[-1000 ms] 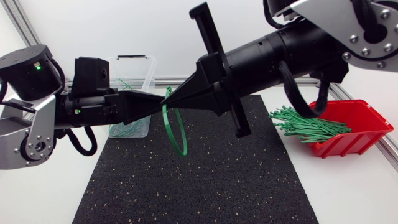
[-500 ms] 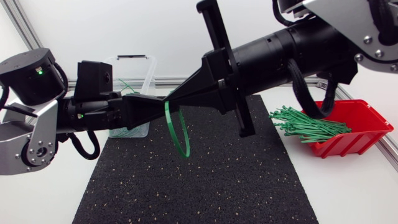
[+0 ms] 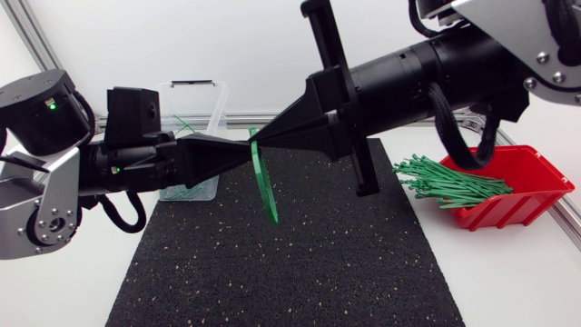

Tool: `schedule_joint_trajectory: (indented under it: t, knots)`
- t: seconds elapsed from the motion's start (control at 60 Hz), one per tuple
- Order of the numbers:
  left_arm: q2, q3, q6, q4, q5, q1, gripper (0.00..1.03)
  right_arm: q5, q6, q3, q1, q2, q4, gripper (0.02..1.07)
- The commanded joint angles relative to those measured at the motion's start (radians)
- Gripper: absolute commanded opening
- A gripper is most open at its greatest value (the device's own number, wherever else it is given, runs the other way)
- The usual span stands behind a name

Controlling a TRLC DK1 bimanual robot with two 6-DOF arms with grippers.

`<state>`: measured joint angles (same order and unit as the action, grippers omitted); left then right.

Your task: Take a green cable tie from the red box, thread the tail through the head to close it, then place it in the transparent bin on the left.

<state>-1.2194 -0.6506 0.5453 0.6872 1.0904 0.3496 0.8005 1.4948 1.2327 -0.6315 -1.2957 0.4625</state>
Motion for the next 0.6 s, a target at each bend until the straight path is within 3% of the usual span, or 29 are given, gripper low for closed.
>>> schedule_joint_trajectory:
  t: [0.0,0.583]
  knots:
    - [0.021,0.023,-0.021,0.023,0.006,0.012,0.04,-0.014,0.039,-0.022,0.023,0.012,-0.012,0.07]
    - [0.106,0.048,-0.025,0.025,-0.009,0.042,0.04,-0.049,0.05,-0.021,0.027,-0.037,-0.019,0.07]
